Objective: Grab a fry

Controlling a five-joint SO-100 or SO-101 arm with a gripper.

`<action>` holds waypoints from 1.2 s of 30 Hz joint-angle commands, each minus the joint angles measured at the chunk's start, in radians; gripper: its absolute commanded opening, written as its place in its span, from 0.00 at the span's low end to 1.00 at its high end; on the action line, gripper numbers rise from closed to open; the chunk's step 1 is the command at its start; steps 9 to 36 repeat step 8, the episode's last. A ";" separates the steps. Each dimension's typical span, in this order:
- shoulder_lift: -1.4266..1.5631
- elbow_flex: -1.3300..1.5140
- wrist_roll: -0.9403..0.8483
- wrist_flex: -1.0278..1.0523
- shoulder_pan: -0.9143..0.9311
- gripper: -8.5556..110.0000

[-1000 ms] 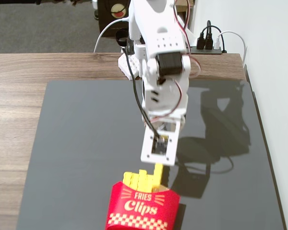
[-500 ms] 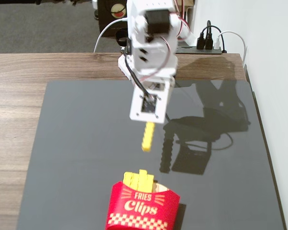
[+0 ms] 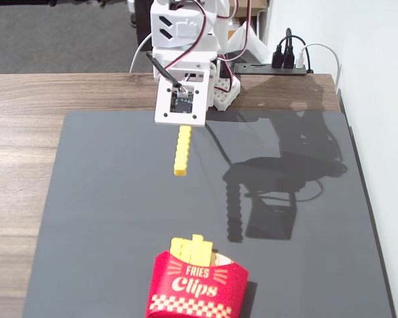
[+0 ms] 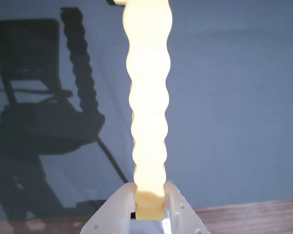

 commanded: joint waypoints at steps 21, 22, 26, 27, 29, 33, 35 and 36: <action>0.015 -0.043 -0.023 -0.006 0.005 0.08; 0.015 -0.043 -0.023 -0.006 0.005 0.08; 0.015 -0.043 -0.023 -0.006 0.005 0.08; 0.015 -0.043 -0.023 -0.006 0.005 0.08; 0.015 -0.043 -0.023 -0.006 0.005 0.08; 0.015 -0.043 -0.023 -0.006 0.005 0.08; 0.015 -0.043 -0.023 -0.006 0.005 0.08; 0.015 -0.043 -0.023 -0.006 0.005 0.08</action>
